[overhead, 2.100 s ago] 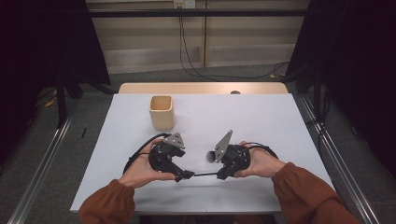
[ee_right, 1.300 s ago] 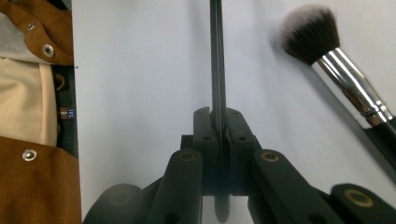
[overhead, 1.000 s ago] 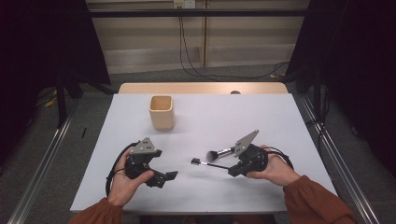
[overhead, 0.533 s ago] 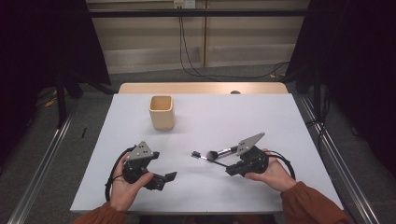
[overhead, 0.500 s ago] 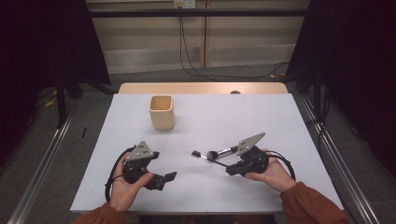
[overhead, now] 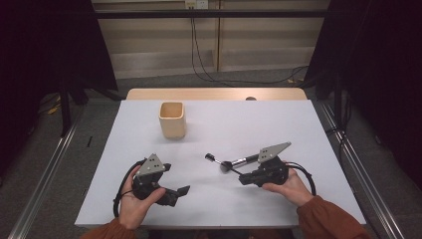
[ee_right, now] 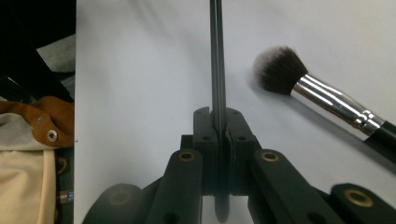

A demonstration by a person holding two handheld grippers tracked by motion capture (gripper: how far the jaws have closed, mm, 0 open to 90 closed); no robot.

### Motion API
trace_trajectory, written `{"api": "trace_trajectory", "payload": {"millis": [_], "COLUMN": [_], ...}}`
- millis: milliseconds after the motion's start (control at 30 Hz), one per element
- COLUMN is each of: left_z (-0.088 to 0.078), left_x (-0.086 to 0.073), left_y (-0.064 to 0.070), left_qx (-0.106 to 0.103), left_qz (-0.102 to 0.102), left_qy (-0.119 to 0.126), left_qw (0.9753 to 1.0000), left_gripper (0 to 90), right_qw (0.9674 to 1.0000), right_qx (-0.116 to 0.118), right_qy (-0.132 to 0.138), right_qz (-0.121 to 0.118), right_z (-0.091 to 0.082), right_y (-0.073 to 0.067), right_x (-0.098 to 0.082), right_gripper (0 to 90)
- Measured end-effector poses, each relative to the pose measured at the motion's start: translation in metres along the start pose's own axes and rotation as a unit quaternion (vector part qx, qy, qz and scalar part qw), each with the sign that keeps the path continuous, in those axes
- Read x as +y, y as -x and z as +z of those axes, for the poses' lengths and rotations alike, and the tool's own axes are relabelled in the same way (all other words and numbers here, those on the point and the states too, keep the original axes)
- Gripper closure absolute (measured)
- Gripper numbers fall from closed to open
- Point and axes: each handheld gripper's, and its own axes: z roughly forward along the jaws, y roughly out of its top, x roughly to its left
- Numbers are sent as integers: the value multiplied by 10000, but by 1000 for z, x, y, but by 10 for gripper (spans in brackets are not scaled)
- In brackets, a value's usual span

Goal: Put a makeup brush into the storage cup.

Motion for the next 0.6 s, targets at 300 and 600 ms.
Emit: {"api": "trace_trajectory", "payload": {"millis": [300, 600], "left_z": [4, 7], "left_x": [-2, -6], "left_y": [1, -3], "left_qx": [-56, 80], "left_qz": [86, -64], "left_qy": [56, 180], "left_qw": [9999, 9998], "left_gripper": [44, 40], "right_qw": [9985, 9955], "right_qx": [-161, -205], "right_qy": [523, 915], "right_qz": [-84, -165], "right_z": [-2, -2], "right_y": [-2, -4], "right_x": [-1, 1], "right_gripper": [860, 860]}}
